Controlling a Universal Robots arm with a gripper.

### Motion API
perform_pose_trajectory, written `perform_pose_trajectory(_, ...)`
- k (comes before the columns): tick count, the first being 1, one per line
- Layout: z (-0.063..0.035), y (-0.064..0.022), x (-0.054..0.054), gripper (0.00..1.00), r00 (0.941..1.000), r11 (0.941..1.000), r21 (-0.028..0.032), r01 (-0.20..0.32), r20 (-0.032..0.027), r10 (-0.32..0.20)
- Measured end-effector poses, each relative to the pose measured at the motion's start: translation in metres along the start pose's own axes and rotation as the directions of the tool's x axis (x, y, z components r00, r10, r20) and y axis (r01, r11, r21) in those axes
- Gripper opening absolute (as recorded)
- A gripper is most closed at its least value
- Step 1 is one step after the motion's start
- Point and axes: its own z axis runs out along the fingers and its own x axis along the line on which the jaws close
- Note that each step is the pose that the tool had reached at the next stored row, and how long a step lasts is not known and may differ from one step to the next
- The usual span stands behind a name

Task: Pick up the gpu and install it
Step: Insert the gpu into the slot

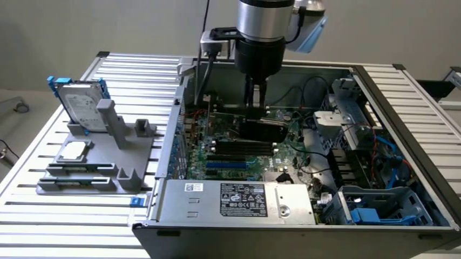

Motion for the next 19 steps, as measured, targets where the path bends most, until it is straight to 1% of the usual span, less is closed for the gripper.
perform_pose_trajectory(2,0.0003,0.0028,0.001,0.26,1.0,1.0,0.0003,0.004,0.0001,-0.004)
perform_pose_trajectory(7,0.001,0.0063,0.008,0.26,0.9999,0.9999,0.0013,0.015,0.0002,-0.015)
perform_pose_trajectory(9,0.0023,0.0098,0.01,0.26,0.9999,0.9998,0.0078,0.016,0.0006,-0.016)
perform_pose_trajectory(10,0.0028,0.011,0.011,0.26,0.9999,0.9998,0.0098,0.016,0.0006,-0.016)
perform_pose_trajectory(13,0.0042,0.0145,0.016,0.26,0.9998,0.9998,0.0119,0.018,0.0008,-0.018)
perform_pose_trajectory(16,0.0072,0.025,0.017,0.26,0.9998,0.9996,0.0204,0.017,0.0013,-0.017)
perform_pose_trajectory(17,0.0081,0.0272,0.018,0.26,0.9999,0.9996,0.0219,0.017,0.0014,-0.017)
perform_pose_trajectory(19,0.0086,0.0287,0.018,0.26,0.9999,0.9996,0.0221,0.017,0.0013,-0.017)
